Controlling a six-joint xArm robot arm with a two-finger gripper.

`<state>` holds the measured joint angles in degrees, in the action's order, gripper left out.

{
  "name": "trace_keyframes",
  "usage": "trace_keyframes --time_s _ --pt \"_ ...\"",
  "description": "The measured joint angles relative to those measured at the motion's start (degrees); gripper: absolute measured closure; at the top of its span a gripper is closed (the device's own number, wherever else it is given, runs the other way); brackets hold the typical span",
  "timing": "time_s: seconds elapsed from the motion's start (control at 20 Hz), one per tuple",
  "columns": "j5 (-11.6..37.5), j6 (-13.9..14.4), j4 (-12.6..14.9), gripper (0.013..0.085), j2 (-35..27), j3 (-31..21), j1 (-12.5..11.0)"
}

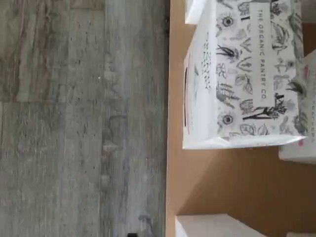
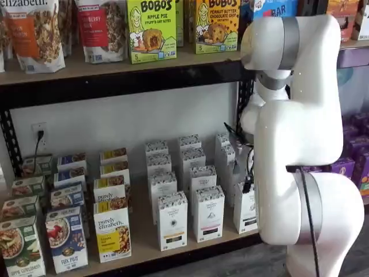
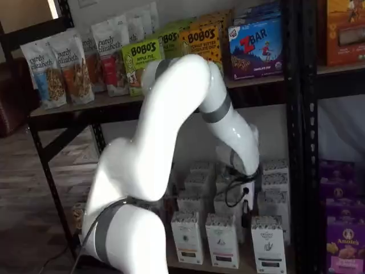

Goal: Pick up the white box with a green strip in the middle, on the bottom shelf, the sixth box from the left

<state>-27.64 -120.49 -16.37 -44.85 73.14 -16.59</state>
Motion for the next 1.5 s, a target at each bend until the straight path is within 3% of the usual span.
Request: trace_keyframes --time_s 0.4,0.65,0.95,1.25,1.4,1.5 --pt "-3.17 3.09 2.06 0.0130 -2.67 4.64 1.00" --pt "-2.46 5.99 6.15 0.0130 -5.03 6.74 0.46" --pt "-2.48 6.80 8.27 0.0130 -8.39 10.13 -0.53" --pt "-3.58 6.72 8.67 0.0130 -11.89 14.50 -1.02" --pt "-4.41 8.29 10.45 0.0130 -13.62 16.80 -1.01" --pt "-5.41 10.66 13.05 0.0130 -14.93 18.52 -0.84"
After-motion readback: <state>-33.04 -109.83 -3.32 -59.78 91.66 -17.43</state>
